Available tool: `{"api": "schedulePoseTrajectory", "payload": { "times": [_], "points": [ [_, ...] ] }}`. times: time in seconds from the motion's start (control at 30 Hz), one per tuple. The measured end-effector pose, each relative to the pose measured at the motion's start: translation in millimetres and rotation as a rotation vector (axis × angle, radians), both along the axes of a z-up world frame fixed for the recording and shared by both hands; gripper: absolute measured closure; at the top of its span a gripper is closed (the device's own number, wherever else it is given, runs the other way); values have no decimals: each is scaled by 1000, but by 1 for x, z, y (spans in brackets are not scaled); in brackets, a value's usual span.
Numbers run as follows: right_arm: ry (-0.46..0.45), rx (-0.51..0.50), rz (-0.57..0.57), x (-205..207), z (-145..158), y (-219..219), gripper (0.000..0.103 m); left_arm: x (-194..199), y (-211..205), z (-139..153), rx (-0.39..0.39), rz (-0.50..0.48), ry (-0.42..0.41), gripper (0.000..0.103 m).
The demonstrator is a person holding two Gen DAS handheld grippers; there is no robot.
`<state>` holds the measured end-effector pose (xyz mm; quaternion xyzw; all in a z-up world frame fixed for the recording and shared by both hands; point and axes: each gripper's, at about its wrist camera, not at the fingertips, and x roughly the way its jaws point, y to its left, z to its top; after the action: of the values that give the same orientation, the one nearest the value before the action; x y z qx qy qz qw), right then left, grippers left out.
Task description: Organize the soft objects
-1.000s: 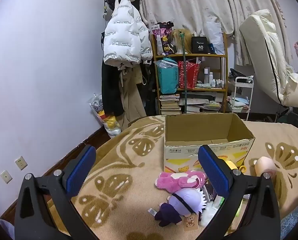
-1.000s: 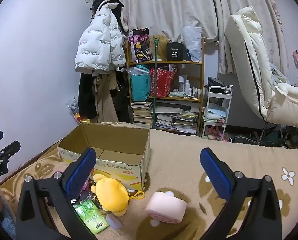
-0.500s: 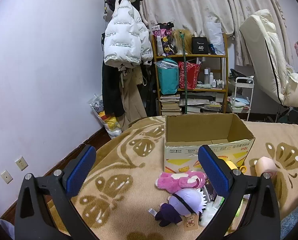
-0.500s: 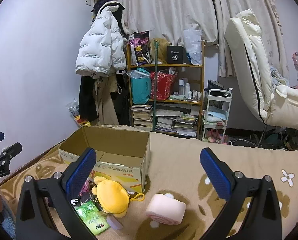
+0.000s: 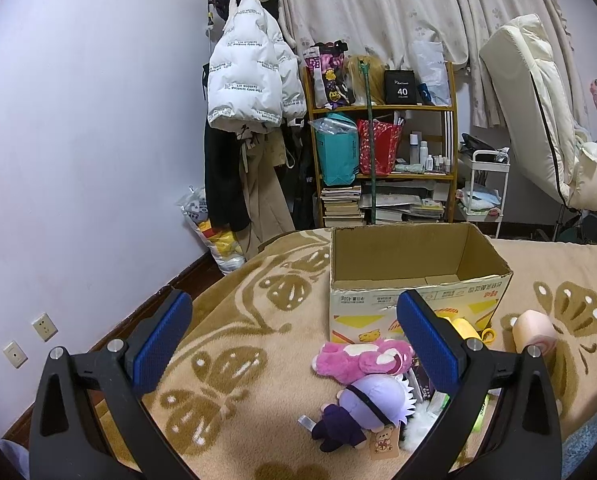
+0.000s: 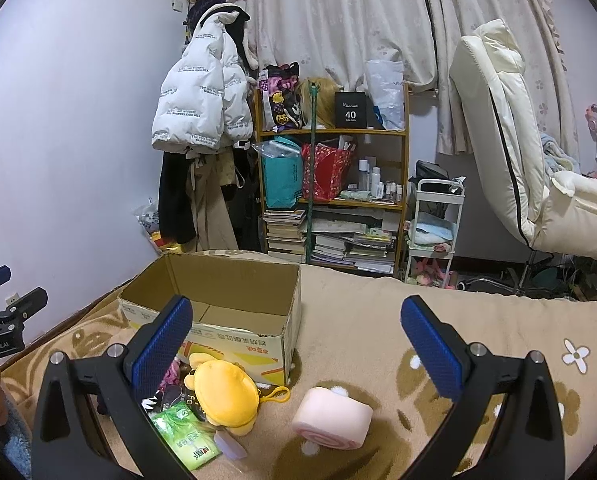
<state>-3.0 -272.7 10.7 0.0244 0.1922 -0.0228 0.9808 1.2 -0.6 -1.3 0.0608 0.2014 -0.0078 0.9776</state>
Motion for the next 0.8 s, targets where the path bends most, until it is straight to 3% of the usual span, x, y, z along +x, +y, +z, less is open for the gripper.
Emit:
{"api": "schedulePoseTrajectory", "payload": {
  "times": [0.8],
  "points": [
    [13, 14, -4, -1, 1, -3, 0, 4, 4, -10, 12, 9, 6, 2]
  ]
}}
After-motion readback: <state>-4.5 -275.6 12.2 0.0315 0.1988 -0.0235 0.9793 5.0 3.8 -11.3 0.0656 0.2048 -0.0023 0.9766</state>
